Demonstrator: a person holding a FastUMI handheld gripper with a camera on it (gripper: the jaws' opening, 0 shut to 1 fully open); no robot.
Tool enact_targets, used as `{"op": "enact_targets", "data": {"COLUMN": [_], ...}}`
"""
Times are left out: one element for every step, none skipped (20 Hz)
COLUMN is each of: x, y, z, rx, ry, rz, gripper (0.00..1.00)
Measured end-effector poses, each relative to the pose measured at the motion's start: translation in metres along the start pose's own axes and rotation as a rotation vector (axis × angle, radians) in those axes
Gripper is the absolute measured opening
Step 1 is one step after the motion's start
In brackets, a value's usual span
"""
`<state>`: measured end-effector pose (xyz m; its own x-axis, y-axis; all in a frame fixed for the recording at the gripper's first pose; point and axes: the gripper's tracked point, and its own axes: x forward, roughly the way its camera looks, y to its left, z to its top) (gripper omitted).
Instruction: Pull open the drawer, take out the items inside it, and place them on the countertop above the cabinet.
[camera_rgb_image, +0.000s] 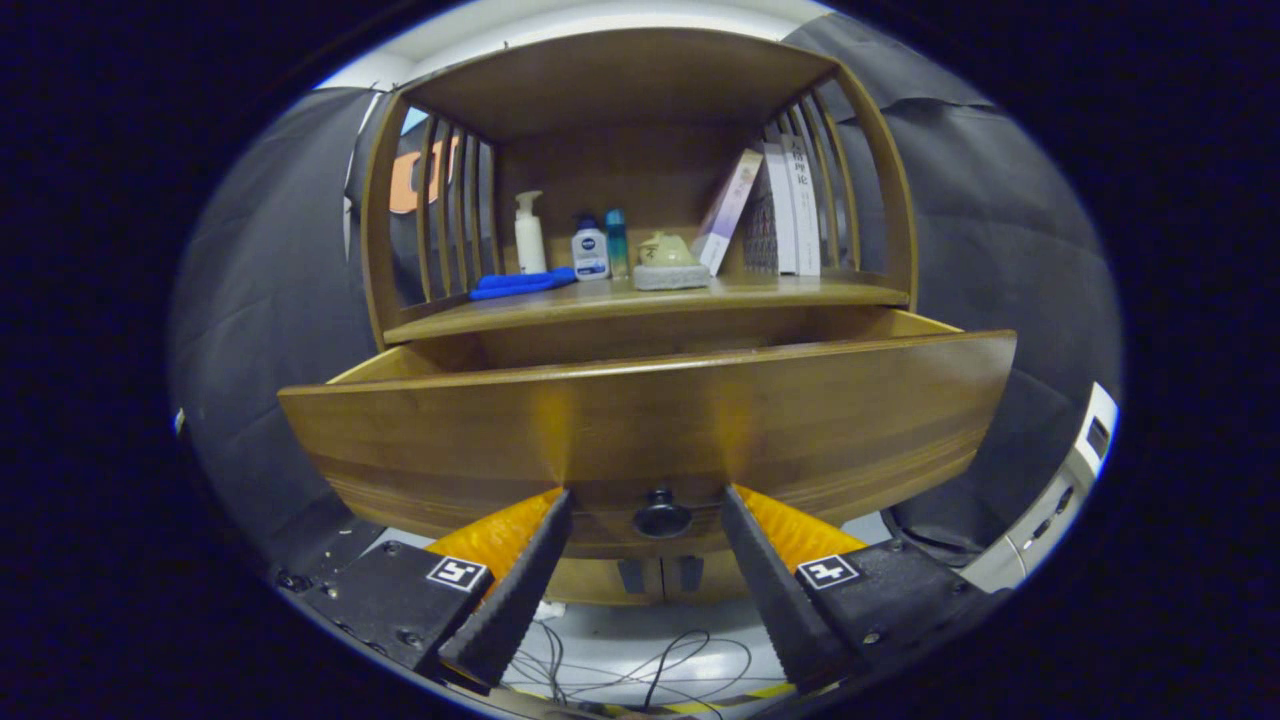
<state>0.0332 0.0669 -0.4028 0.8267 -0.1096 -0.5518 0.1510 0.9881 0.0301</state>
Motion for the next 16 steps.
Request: {"op": "enact_targets", "data": {"x": [0.002,0.011,0.018,0.020,0.026,0.029,0.035,0.039,0.045,0.050,0.055,0.062,0.067,0.071,0.076,0.085], "y": [0.001,0.001,0.001,0.003,0.002,0.003,0.003,0.004,0.004,0.004,0.003,0.004,0.004,0.002,0.002,0.001], "z": [0.007,0.007,0.011,0.011,0.013,0.015,0.018,0.021,0.023,0.025,0.028,0.030,0.032,0.034,0.036,0.037], "rx": [0.004,0.001,0.001,0.001,0.001,0.000,0.001,-0.001,-0.001,-0.003,-0.004,-0.008,-0.010,-0.015,-0.017,-0.019], "ry": [-0.013,-0.006,-0.003,-0.004,0.001,0.000,0.007,0.011,0.015,0.017,0.017,0.019,0.020,0.022,0.027,0.030], "rz": [-0.002,-0.005,-0.008,-0.009,-0.011,-0.012,-0.012,-0.012,-0.013,-0.013,-0.014,-0.014,-0.014,-0.013,-0.012,-0.011], "gripper": [0.98,0.98,0.98,0.98,0.98,0.98,0.98,0.98,0.98,0.98,0.98,0.98,0.98,0.98,0.98,0.98]}}
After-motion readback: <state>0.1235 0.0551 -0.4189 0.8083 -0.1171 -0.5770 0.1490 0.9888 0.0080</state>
